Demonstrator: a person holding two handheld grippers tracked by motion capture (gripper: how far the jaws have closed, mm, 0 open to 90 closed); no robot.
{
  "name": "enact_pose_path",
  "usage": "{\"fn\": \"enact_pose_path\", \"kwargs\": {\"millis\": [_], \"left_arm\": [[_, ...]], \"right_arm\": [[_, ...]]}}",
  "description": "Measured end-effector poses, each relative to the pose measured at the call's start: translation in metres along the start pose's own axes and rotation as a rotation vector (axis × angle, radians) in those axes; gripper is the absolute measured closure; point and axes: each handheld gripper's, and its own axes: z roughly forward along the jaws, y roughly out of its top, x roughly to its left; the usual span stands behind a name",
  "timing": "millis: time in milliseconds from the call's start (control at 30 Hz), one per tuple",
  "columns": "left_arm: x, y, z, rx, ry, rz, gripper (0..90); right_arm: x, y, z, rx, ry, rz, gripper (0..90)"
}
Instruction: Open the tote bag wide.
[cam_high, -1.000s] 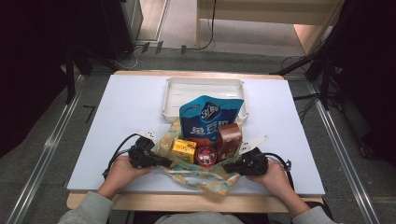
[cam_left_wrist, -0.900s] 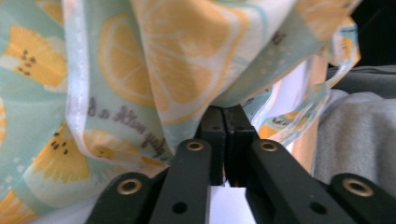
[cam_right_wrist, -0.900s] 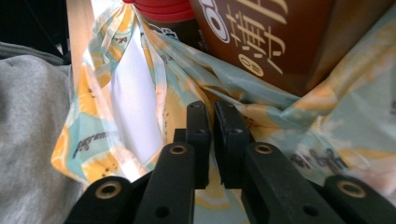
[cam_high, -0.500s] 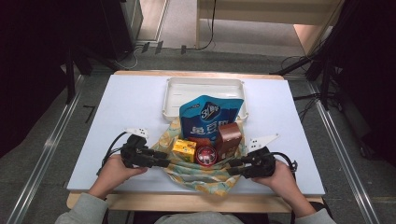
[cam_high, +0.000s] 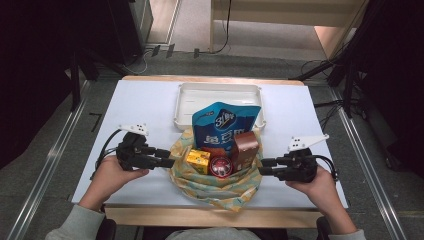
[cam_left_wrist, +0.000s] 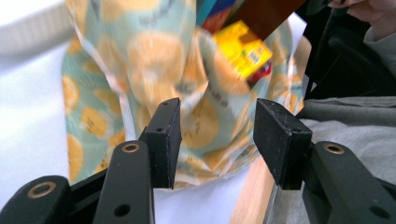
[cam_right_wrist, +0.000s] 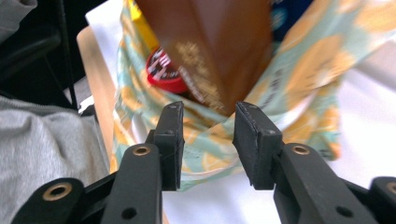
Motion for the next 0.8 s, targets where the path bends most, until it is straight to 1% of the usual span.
{"fn": "enact_pose_path", "kwargs": {"millis": [33, 133, 200, 267, 300, 333, 433, 500, 533, 600, 667, 800], "left_arm": [[-0.001, 0.003, -0.002, -0.005, 0.010, 0.003, 52.1], [0.001, 0.013, -0.006, -0.016, 0.017, 0.004, 52.5], [0.004, 0.020, -0.006, -0.018, 0.014, -0.006, 52.8], [0.007, 0.025, -0.004, -0.021, 0.018, -0.012, 52.9], [0.008, 0.028, -0.002, -0.022, 0.010, -0.023, 52.9], [0.010, 0.031, 0.000, -0.021, 0.003, -0.017, 52.8], [0.016, 0.039, 0.008, -0.018, 0.007, -0.018, 52.0], [0.020, 0.043, 0.015, -0.006, 0.008, -0.016, 48.9], [0.021, 0.045, 0.018, -0.006, -0.002, -0.018, 48.1], [0.025, 0.047, 0.023, -0.006, 0.002, -0.008, 46.9], [0.027, 0.048, 0.027, -0.002, 0.007, -0.011, 45.9], [0.030, 0.051, 0.035, 0.001, 0.006, -0.012, 44.2]], "right_arm": [[0.000, 0.001, -0.002, -0.004, -0.007, 0.004, 65.8], [-0.003, 0.007, -0.009, -0.014, -0.030, 0.006, 68.0], [-0.006, 0.011, -0.014, -0.023, -0.044, 0.016, 69.1], [-0.010, 0.016, -0.017, -0.030, -0.062, 0.035, 69.0], [-0.011, 0.017, -0.018, -0.036, -0.071, 0.037, 68.5], [-0.014, 0.020, -0.018, -0.038, -0.083, 0.042, 68.2], [-0.021, 0.029, -0.015, -0.049, -0.105, 0.041, 66.4], [-0.025, 0.035, -0.011, -0.045, -0.122, 0.042, 64.8], [-0.027, 0.038, -0.009, -0.048, -0.125, 0.045, 64.3], [-0.030, 0.044, -0.004, -0.048, -0.130, 0.042, 61.4], [-0.033, 0.049, 0.000, -0.049, -0.134, 0.037, 57.2], [-0.040, 0.055, 0.009, -0.043, -0.140, 0.033, 53.2]]}}
